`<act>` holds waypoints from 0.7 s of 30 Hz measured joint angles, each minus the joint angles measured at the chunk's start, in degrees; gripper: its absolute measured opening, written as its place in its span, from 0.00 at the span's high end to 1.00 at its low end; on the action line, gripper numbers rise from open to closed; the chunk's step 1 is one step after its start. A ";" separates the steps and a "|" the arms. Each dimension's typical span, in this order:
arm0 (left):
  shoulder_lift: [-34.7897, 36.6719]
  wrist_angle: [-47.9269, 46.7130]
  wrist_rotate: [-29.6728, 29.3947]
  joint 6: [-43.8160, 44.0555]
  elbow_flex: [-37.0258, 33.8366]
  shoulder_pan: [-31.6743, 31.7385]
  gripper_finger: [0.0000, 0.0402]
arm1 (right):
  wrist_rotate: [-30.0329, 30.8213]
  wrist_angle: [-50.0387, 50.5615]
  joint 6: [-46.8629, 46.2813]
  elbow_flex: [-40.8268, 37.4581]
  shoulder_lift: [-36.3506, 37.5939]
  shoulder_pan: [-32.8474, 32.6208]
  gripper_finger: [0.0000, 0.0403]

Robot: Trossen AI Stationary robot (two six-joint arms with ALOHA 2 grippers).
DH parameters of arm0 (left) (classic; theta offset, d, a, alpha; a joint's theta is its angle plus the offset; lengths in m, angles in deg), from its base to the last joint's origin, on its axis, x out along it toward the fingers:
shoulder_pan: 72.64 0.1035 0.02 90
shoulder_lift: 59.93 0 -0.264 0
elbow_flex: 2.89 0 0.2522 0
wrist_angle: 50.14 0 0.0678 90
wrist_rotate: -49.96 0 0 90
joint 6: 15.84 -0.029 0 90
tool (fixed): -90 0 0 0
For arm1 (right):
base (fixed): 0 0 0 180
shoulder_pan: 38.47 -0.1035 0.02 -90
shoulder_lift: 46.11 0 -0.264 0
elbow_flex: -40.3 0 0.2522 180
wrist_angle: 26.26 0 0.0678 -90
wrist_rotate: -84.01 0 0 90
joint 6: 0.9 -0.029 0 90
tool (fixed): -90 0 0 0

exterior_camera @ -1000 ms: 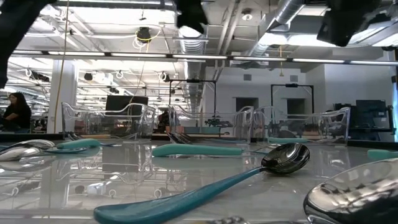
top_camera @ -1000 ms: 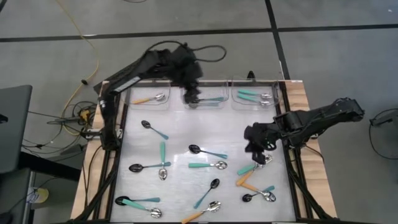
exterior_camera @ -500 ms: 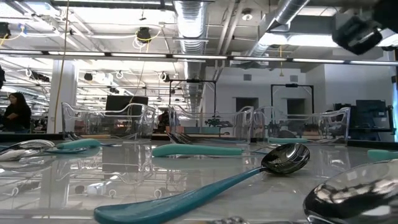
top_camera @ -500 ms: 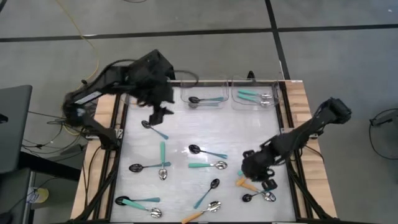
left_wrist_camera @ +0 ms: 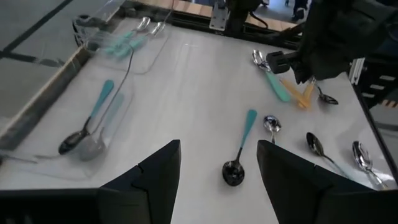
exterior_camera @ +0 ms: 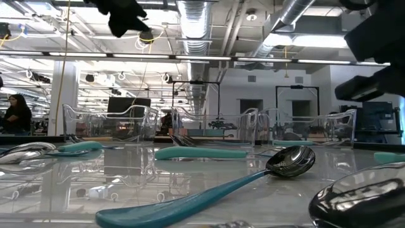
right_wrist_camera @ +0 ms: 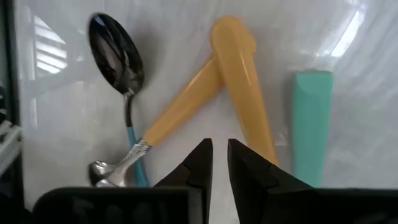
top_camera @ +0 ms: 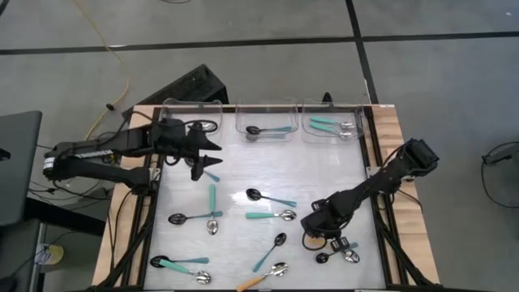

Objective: Sort silverware by color (type)
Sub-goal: Put the yellow spoon into the left transparent bin

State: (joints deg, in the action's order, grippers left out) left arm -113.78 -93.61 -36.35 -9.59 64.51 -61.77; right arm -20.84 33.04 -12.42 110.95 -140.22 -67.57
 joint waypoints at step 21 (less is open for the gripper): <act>0.55 4.65 0.17 4.00 -1.28 -0.02 0.51 | 7.97 0.27 7.50 0.02 -3.12 -0.70 0.49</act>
State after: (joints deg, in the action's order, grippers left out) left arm -113.23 -88.95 -36.18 -5.59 63.23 -61.79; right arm -12.87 33.30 -4.92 110.97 -143.35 -68.28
